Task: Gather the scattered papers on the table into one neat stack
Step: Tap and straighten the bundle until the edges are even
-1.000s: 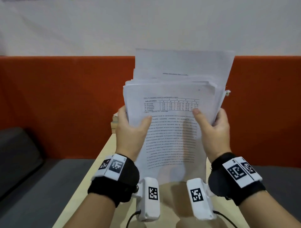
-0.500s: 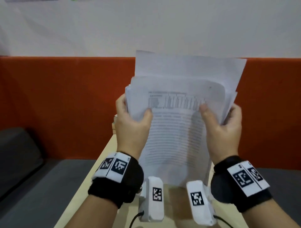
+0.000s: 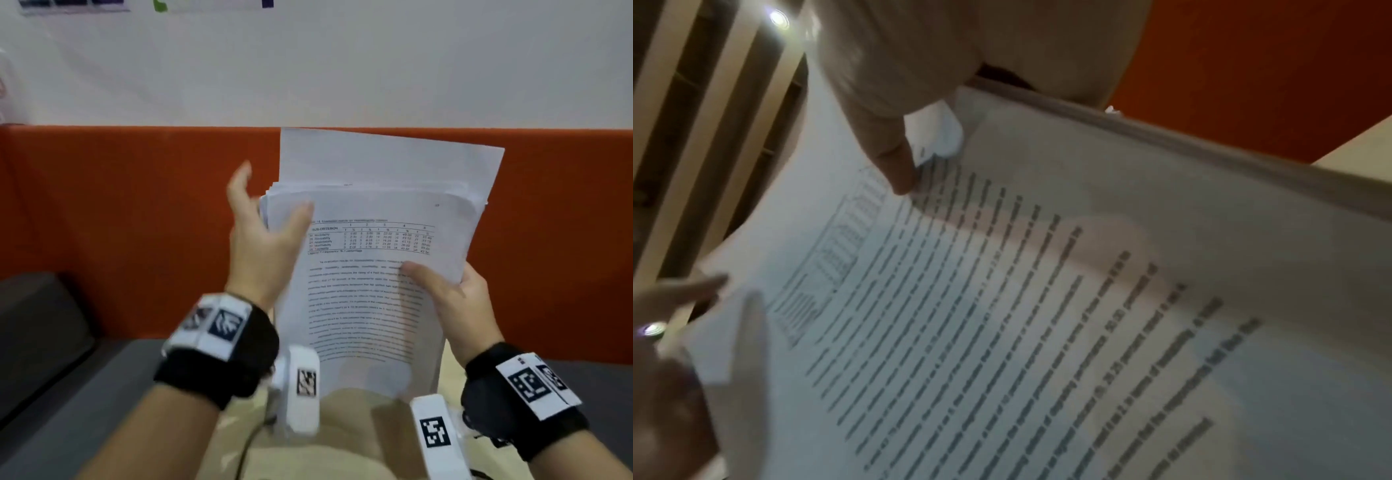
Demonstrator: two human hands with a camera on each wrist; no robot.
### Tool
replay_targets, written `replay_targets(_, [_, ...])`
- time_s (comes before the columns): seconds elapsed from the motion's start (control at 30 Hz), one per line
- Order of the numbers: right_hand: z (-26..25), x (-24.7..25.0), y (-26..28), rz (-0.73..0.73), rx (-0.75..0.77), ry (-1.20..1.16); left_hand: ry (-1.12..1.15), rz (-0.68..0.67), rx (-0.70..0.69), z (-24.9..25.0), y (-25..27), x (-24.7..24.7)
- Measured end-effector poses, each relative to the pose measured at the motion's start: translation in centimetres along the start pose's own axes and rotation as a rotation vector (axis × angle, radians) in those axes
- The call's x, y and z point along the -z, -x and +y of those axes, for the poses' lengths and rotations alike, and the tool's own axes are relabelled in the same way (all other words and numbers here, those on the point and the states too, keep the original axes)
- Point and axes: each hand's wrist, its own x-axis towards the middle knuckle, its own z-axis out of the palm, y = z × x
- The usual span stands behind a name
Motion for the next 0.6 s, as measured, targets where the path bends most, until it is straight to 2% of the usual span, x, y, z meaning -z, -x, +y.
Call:
replay_targets(0.07, [-0.2, 0.1, -0.1, -0.036, -0.031, 0.008, -0.113, -0.052, -0.131, 3.4, -2.6, 0.7])
replay_targets(0.1, [-0.2, 0.1, -0.1, -0.046, -0.040, 0.006, -0.185, -0.122, -0.188, 5.2, -3.6, 1.0])
replay_targets(0.17, [-0.3, 0.1, -0.1, -0.061, -0.056, -0.012, -0.425, -0.335, -0.249, 8.0, -5.4, 1.2])
replay_targets(0.27, [-0.5, 0.0, -0.1, -0.075, -0.079, -0.031, -0.986, -0.708, -0.183, 9.7, -6.7, 1.3])
replay_targets(0.3, [-0.5, -0.1, -0.1, -0.081, -0.083, -0.036, -1.142, -0.743, -0.211, 9.8, -6.6, 1.1])
replay_targets(0.33, [-0.5, -0.1, -0.1, -0.088, -0.087, -0.039, -1.211, -0.722, -0.288, 9.7, -6.4, 0.9])
replay_targets(0.4, [-0.5, -0.2, -0.1, -0.093, -0.089, -0.037, -1.212, -0.703, -0.408, 9.3, -5.3, 0.1])
replay_targets(0.47, [-0.6, -0.2, -0.1, -0.090, -0.079, -0.030, -1.199, -0.844, -0.355, 8.6, -4.2, -0.8])
replay_targets(0.5, [-0.5, -0.2, -0.1, -0.090, -0.076, -0.024, -1.192, -0.862, -0.348, 8.0, -3.8, -1.2])
replay_targets(0.57, [-0.5, -0.3, -0.1, -0.092, -0.080, -0.031, -1.151, -0.779, -0.446, 7.6, -3.4, -1.9])
replay_targets(0.6, [-0.6, -0.2, -0.1, -0.093, -0.079, -0.041, -1.141, -0.782, -0.478, 7.6, -3.4, -2.2])
